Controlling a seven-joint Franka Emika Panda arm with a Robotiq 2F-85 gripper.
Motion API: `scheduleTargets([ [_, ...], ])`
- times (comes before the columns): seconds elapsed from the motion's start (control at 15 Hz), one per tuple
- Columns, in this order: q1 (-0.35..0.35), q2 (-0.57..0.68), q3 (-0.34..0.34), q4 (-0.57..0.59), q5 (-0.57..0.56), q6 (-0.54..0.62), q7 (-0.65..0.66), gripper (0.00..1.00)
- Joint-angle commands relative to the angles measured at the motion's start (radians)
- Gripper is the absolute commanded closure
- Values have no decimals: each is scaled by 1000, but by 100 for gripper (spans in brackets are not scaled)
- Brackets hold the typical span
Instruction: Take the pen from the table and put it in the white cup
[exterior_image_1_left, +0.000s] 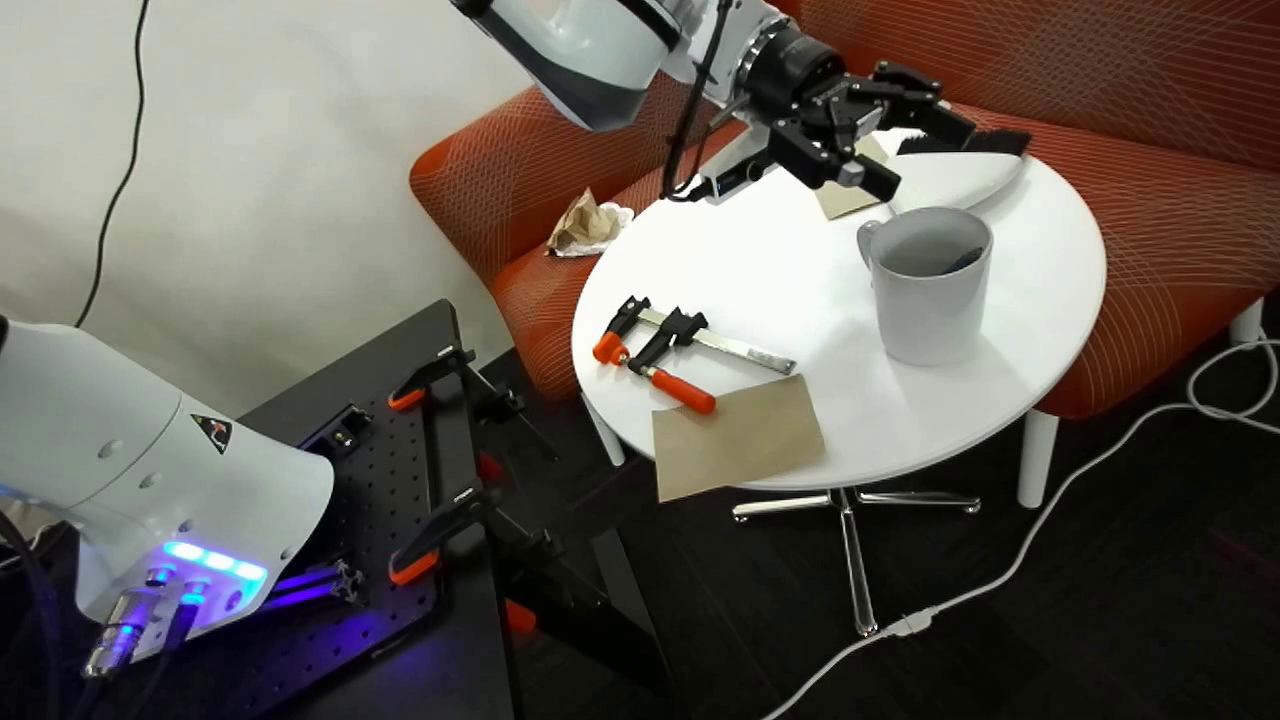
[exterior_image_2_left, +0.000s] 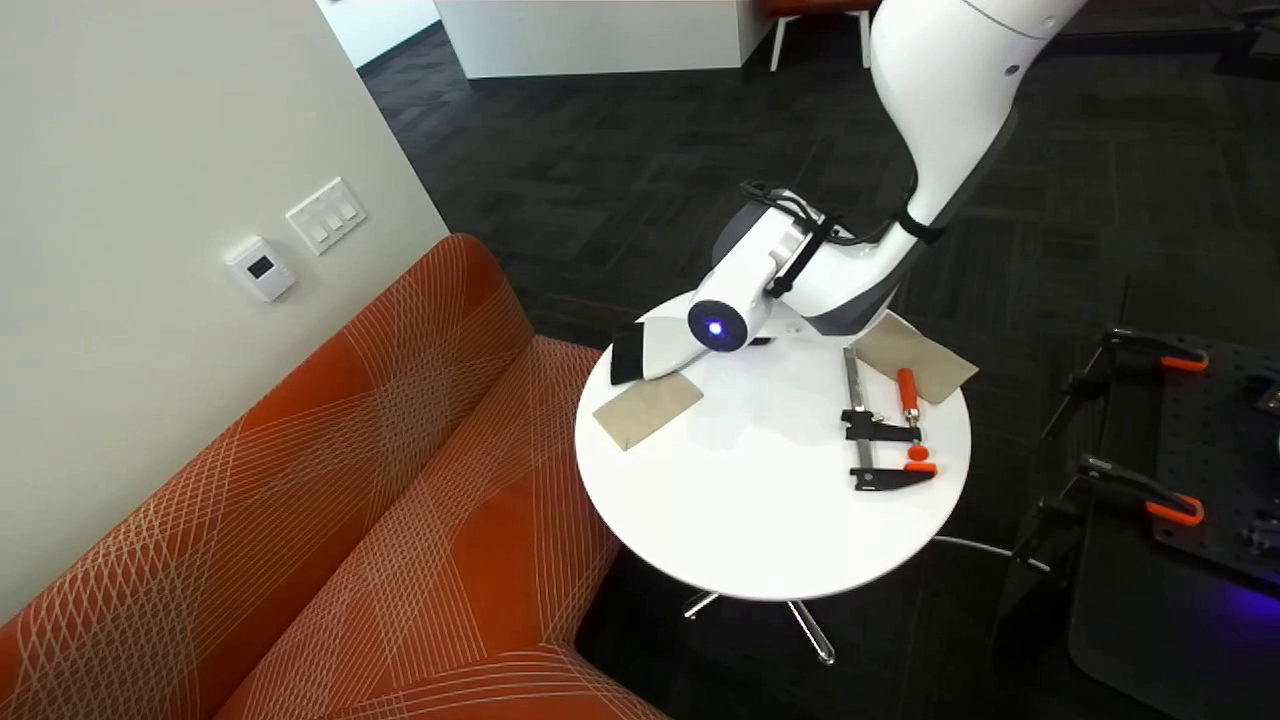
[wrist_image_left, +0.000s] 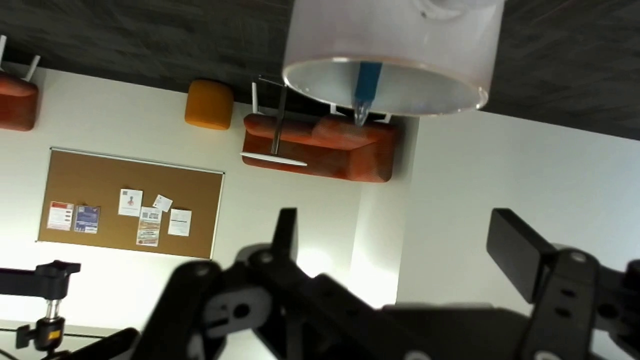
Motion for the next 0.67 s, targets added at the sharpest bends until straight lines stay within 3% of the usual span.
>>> scheduleTargets([
  [0.0,3,-97,7,-77,11,-15,47,0],
  [0.4,-4,-165,12,-122,14,-6,50,0],
  [0.47,-4,-110,7,-67,1,-5,23,0],
  [0.6,-5,-124,8,-79,1,-5,23,0],
])
